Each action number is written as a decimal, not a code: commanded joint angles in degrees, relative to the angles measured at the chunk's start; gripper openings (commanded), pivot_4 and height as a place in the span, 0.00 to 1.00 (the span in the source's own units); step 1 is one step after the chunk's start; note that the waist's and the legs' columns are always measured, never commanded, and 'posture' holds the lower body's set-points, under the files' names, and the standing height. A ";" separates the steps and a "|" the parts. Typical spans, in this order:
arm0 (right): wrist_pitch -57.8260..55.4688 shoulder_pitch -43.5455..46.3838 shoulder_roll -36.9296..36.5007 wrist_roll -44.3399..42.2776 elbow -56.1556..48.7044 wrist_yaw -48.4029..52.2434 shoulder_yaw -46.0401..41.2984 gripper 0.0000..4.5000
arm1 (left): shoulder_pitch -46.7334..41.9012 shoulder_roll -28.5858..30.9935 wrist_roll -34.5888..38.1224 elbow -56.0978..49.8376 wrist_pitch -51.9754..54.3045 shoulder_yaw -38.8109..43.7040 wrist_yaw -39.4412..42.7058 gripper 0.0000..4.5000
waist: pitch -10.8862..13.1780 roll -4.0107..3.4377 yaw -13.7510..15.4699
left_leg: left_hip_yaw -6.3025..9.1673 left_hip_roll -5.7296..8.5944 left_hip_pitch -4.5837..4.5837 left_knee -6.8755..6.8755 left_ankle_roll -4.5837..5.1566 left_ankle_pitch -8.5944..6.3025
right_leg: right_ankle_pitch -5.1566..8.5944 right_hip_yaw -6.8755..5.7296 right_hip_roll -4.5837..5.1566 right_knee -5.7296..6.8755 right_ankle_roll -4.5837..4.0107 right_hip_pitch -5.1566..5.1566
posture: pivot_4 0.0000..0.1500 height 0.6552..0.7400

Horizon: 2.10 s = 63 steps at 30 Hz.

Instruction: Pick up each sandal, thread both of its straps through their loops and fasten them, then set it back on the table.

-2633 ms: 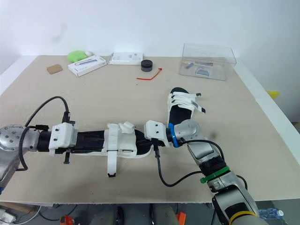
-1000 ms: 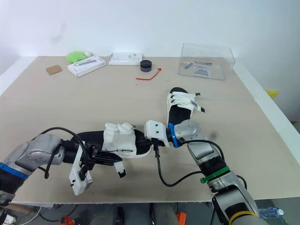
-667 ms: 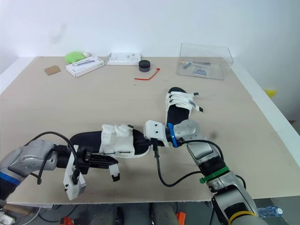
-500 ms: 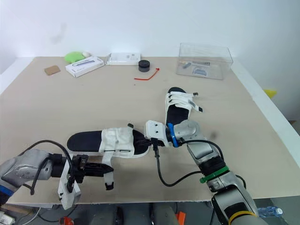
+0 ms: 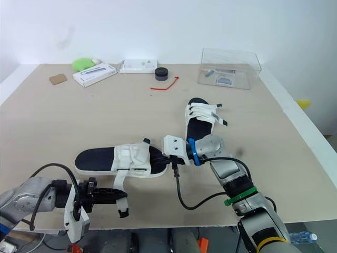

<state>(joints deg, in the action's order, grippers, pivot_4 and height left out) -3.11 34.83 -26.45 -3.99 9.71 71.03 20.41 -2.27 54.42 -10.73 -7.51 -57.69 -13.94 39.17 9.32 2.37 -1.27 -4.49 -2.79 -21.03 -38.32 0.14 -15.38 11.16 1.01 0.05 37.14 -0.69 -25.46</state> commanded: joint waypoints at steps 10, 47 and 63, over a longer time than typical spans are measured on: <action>0.98 0.30 -0.64 0.66 -0.44 0.39 0.45 0.00 | 0.81 0.06 28.26 -16.14 30.46 2.06 2.32 0.02 | 0.00 0.00 0.05 | 0.03 0.02 0.00 0.00 0.00 0.00 | 0.02 -0.01 -0.07 0.00 0.03 0.00 | 1.00 1.00; 0.47 0.90 -1.47 0.79 -0.32 0.59 0.09 0.00 | -17.32 -15.97 76.35 -0.15 103.40 18.35 -3.25 0.02 | 0.02 0.05 -0.01 | 0.25 0.10 -0.04 -0.07 -0.13 -0.03 | 0.06 0.32 -0.68 0.00 0.07 0.02 | 1.00 1.00; 0.04 0.17 -1.48 0.71 -1.24 0.36 0.22 0.00 | -17.33 -17.86 67.30 3.89 105.22 16.82 2.37 0.02 | 0.02 0.06 0.02 | 0.61 0.15 -0.06 -0.07 -0.14 -0.03 | 0.06 0.40 -0.68 0.00 0.08 0.04 | 1.00 1.00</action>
<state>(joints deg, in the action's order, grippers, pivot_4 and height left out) -2.65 35.32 -27.15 -3.48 9.58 71.29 20.63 -19.62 36.30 58.61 -4.36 47.62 2.65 40.47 9.34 2.44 -1.25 -3.88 -2.65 -21.09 -38.39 0.00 -15.41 11.23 1.41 -0.64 37.14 -0.62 -25.42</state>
